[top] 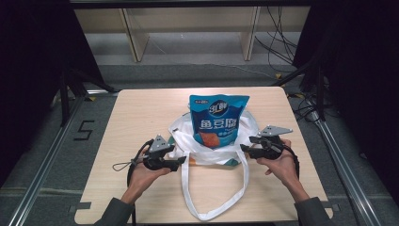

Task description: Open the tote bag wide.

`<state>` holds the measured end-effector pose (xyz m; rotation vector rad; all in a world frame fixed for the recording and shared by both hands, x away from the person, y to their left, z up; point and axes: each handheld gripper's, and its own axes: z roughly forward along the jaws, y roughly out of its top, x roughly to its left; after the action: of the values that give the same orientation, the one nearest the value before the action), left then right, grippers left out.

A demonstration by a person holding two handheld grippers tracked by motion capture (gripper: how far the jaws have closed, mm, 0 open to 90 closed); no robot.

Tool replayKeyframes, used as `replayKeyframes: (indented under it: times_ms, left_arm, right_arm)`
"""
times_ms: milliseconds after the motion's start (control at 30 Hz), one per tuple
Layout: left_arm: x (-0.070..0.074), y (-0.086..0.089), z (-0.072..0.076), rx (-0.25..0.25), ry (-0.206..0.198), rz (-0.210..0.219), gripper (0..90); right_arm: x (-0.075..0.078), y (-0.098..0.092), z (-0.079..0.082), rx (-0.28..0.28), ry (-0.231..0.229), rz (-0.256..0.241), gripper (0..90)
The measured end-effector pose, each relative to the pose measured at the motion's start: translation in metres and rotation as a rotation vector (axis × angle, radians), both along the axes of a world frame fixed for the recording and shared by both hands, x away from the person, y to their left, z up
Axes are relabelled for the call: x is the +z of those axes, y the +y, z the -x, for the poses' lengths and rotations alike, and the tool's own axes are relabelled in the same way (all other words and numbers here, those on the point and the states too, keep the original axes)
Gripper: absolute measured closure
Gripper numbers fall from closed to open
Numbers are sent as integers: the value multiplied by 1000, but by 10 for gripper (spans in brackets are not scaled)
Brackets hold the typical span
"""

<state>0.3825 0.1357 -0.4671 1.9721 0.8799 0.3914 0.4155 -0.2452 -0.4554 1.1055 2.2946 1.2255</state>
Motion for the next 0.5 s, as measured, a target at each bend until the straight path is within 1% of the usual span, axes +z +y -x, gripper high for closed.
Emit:
replayKeyframes:
  times_ms: [33,67,100,133,167,233,267,300,333,367,400,433,467,500]
  left_arm:
    - [1,2,2,-14,11,-20,345]
    - [1,2,6,-7,14,-11,338]
    - [0,0,8,4,6,13,325]
    - [1,2,10,-1,3,1,321]
    - [1,2,13,7,4,19,317]
    - [2,4,17,9,0,4,302]
    - [2,3,20,14,1,23,298]
    - [2,4,22,18,5,25,298]
    - [2,5,24,20,-1,15,295]
    - [2,7,25,3,-10,-1,291]
    - [1,6,27,23,6,27,289]
    - [1,6,29,25,3,18,284]
    - [0,6,30,20,4,24,283]
    - [-1,5,32,24,5,24,283]
  right_arm:
    - [1,0,1,-2,0,7,454]
    - [1,0,3,-7,2,0,452]
    - [1,-2,2,14,-13,14,449]
    - [2,-2,3,15,-12,18,445]
    - [2,0,5,9,-2,7,444]
    - [2,1,7,3,1,-2,443]
    - [2,2,9,12,-5,5,440]
    - [2,2,9,12,-5,5,440]
    - [2,2,10,16,0,2,439]
    - [3,2,11,23,1,15,438]
    - [4,2,13,25,-2,13,437]
    - [4,2,15,21,-5,9,436]
    - [5,0,15,29,-22,16,436]
    - [5,0,17,31,-18,12,435]
